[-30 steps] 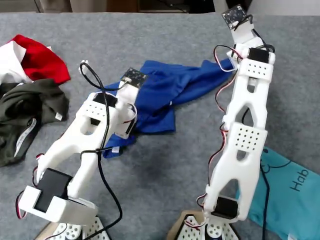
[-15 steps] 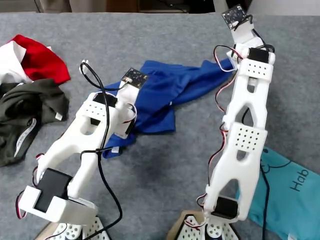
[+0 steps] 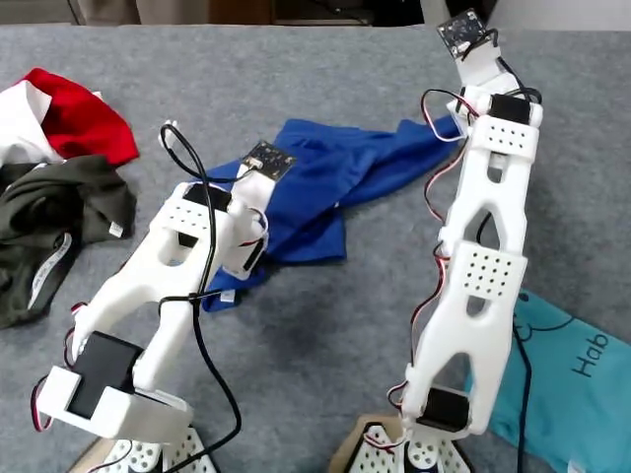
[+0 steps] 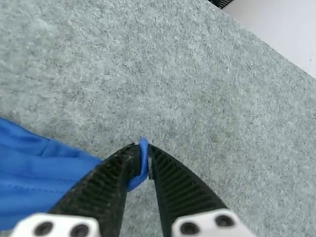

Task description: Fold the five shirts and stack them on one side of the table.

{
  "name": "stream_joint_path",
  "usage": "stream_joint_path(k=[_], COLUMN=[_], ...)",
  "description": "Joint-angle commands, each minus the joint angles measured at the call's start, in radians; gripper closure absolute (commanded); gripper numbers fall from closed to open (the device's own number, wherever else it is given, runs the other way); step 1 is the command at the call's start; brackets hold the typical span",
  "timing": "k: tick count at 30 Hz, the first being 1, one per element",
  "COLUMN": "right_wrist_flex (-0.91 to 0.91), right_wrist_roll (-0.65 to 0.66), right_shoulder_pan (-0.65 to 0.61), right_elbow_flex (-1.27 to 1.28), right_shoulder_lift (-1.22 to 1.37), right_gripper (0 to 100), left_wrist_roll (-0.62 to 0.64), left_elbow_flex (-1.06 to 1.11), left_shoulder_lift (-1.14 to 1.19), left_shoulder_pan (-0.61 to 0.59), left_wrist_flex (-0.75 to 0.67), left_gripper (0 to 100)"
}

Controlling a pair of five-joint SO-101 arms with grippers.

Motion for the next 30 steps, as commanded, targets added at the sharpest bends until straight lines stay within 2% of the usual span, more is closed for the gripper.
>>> stream_joint_path(k=[1,11,14,19,30], right_wrist_flex=[0.002,0.002,0.002,0.002,0.000], right_wrist_roll=[0.006,0.006,0.006,0.006,0.006], right_shoulder_pan=[-0.013,-0.013,-0.013,-0.013,-0.013], right_elbow_flex=[-0.002,-0.004,-0.004,-0.004,-0.005], right_shoulder_lift=[-0.004,-0.004,-0.004,-0.004,-0.004], right_gripper=[99.4,99.4,99.4,99.4,99.4], left_wrist_roll=[-0.009,-0.011,0.005,0.005,0.003], left_elbow_flex=[-0.005,-0.003,-0.006,-0.040,-0.172], left_shoulder_lift=[-0.041,0.071,0.108,0.108,0.108], left_shoulder_pan=[-0.002,0.064,0.041,-0.028,-0.060], left_wrist_flex=[0.005,-0.014,-0.075,-0.080,0.044], left_gripper=[86,86,88,90,90])
